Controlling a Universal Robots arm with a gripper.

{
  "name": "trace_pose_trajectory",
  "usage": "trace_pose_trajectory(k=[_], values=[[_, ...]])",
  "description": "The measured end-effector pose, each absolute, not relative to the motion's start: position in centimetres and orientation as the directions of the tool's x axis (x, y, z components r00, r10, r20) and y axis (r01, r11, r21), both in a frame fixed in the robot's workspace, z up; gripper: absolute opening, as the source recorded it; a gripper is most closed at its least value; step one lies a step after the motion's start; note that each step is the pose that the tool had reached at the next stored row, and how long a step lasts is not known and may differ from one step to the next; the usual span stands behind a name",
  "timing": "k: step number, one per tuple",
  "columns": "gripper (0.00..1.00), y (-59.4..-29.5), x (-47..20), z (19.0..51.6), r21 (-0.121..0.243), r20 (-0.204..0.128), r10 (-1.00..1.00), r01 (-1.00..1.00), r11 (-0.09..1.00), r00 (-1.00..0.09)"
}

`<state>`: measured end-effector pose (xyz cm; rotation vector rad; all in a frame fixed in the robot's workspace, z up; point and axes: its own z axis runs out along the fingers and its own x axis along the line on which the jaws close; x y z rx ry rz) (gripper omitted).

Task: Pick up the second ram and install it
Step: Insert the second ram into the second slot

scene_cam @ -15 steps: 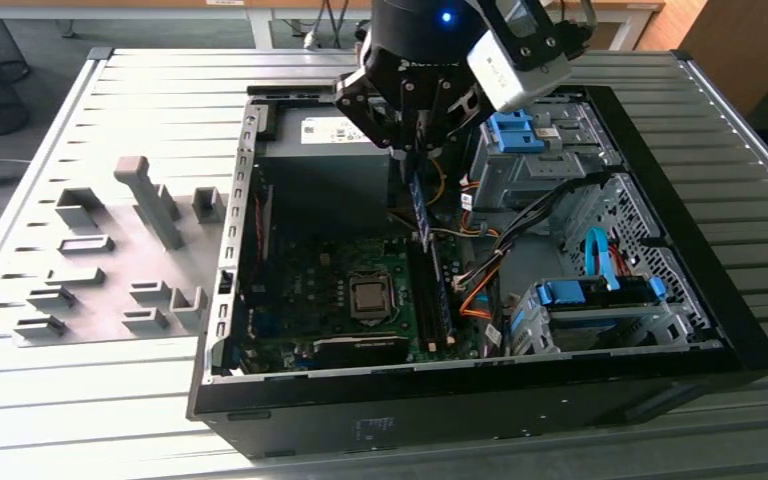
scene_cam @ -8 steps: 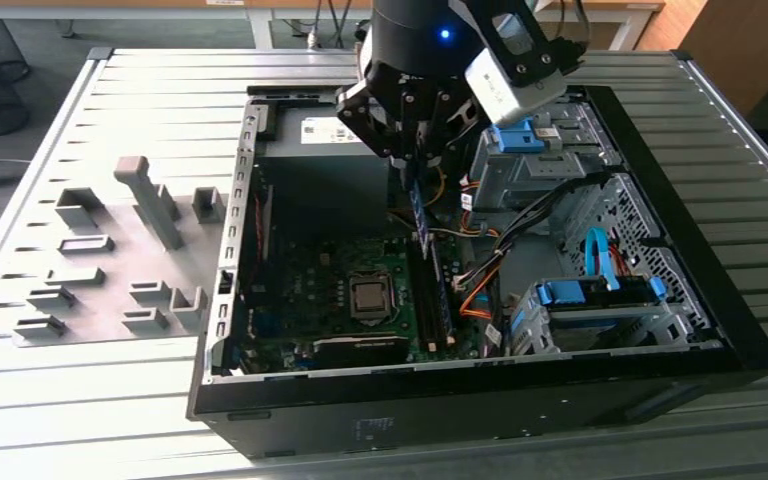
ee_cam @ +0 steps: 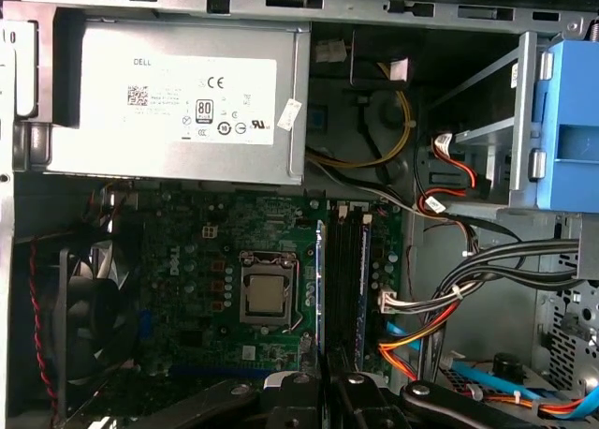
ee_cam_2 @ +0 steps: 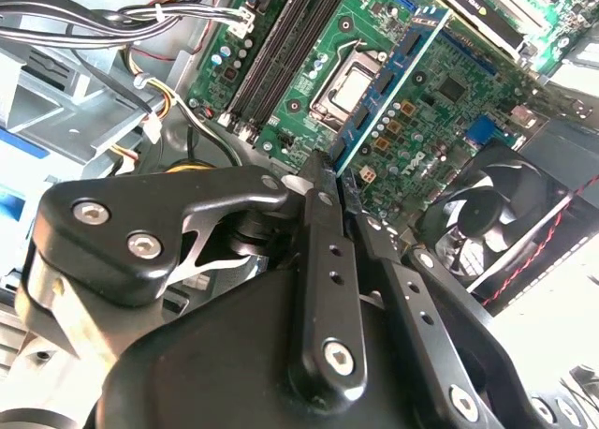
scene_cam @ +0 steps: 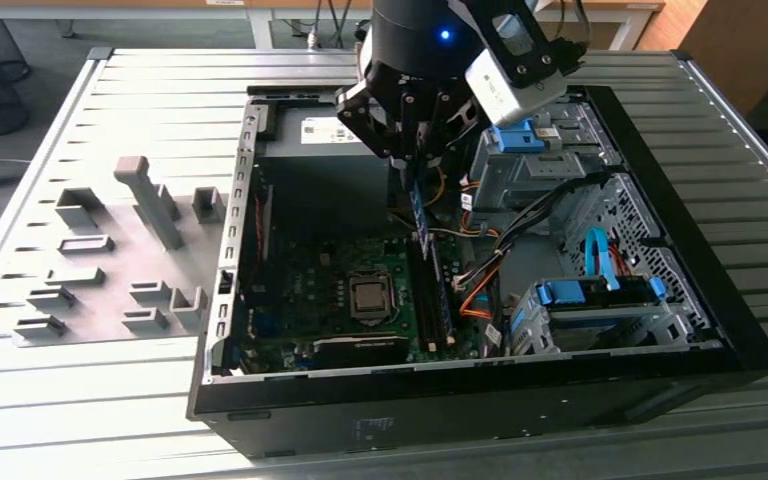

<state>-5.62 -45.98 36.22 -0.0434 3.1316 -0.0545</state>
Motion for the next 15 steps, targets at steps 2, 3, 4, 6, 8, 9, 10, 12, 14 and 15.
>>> trace_pose_trajectory(k=[2,3,4,6,8,9,10,12,14,15], values=[[0.14,-45.98,-5.62,36.22,-0.035,-0.009,-0.028,-0.028,0.999,-1.000],[0.14,-45.97,-5.62,36.21,-0.035,-0.009,-0.028,-0.028,0.999,-1.000],[0.14,-45.97,-5.62,36.19,-0.035,-0.009,-0.028,-0.028,0.999,-1.000],[0.14,-45.98,-5.40,36.10,-0.035,-0.009,-0.027,-0.026,0.999,-1.000],[0.14,-45.98,-5.10,35.86,-0.035,-0.009,-0.026,-0.025,0.999,-1.000],[0.14,-45.98,-4.99,35.75,-0.035,-0.009,-0.026,-0.025,0.999,-1.000],[0.14,-45.98,-4.91,35.69,-0.035,-0.009,-0.026,-0.025,0.999,-1.000],[0.14,-45.98,-4.84,35.63,-0.035,-0.009,-0.025,-0.025,0.999,-1.000],[0.14,-45.98,-4.84,35.63,-0.035,-0.009,-0.025,-0.025,0.999,-1.000],[0.14,-45.98,-4.84,35.63,-0.035,-0.009,-0.025,-0.025,0.999,-1.000]])
